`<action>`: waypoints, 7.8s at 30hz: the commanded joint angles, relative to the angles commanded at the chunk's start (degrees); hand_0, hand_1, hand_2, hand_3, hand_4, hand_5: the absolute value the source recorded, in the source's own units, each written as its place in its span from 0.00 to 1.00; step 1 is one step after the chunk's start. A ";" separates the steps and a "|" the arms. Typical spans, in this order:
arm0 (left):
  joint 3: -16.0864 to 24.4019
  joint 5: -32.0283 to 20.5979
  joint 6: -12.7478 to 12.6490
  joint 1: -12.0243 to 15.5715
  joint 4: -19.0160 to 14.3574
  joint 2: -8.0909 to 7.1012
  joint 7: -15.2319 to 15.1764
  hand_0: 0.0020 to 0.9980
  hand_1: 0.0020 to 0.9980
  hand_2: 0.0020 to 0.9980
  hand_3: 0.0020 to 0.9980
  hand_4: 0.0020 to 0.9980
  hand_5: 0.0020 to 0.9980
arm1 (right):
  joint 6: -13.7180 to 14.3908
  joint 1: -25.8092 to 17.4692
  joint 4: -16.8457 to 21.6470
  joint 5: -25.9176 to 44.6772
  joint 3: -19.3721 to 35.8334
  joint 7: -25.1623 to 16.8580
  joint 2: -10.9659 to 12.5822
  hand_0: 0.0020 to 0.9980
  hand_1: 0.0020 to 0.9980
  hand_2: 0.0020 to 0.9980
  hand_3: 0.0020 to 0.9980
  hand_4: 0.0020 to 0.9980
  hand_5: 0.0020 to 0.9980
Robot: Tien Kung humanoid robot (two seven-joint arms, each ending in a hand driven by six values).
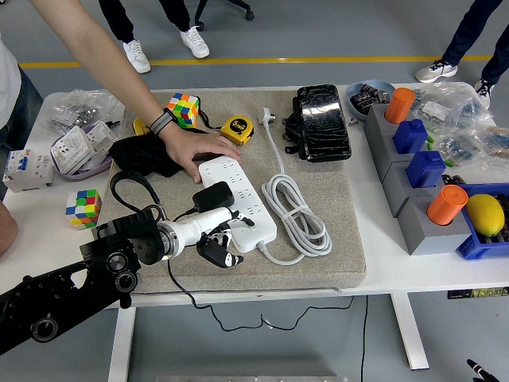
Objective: Put the plug near the board,insert it into the board,press the button,pull the plug out
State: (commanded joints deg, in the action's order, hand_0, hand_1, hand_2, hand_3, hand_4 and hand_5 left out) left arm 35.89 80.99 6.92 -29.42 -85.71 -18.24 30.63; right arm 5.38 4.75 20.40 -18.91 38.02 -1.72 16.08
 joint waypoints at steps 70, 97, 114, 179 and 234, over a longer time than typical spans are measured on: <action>2.90 -15.90 -21.74 4.15 5.45 0.42 -29.52 0.32 0.47 0.51 0.67 0.84 0.55 | 0.10 -0.57 0.06 -0.42 1.04 -0.01 -0.55 0.57 0.64 0.62 0.55 0.97 0.54; 3.93 -29.55 -26.06 5.65 9.74 0.76 -46.70 0.87 0.87 0.90 0.89 0.88 0.56 | 0.07 -0.32 0.13 -0.40 0.84 0.00 -0.50 0.57 0.64 0.62 0.55 0.97 0.54; 5.16 -24.64 -25.99 5.83 6.38 0.40 -42.86 0.62 0.65 0.70 0.86 0.90 0.59 | 0.05 -0.36 0.19 -0.42 0.49 0.03 -0.29 0.57 0.64 0.62 0.55 0.97 0.54; 0.70 -0.31 0.98 -0.02 -0.08 0.48 -0.54 0.05 0.09 0.16 0.83 0.58 0.00 | -0.03 -0.31 0.20 -0.57 0.73 0.07 -0.05 0.57 0.64 0.62 0.55 0.97 0.54; 1.35 -12.36 -19.11 2.69 6.10 0.70 -26.26 0.28 0.45 0.52 0.60 0.77 0.17 | -0.07 -0.67 0.33 -0.99 1.54 0.11 -0.46 0.57 0.64 0.62 0.55 0.97 0.54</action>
State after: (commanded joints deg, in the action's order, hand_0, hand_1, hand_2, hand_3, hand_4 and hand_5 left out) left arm 37.24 68.63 -12.19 -26.73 -79.61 -17.53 4.37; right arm 5.32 4.09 20.73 -19.91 39.57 -1.61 15.63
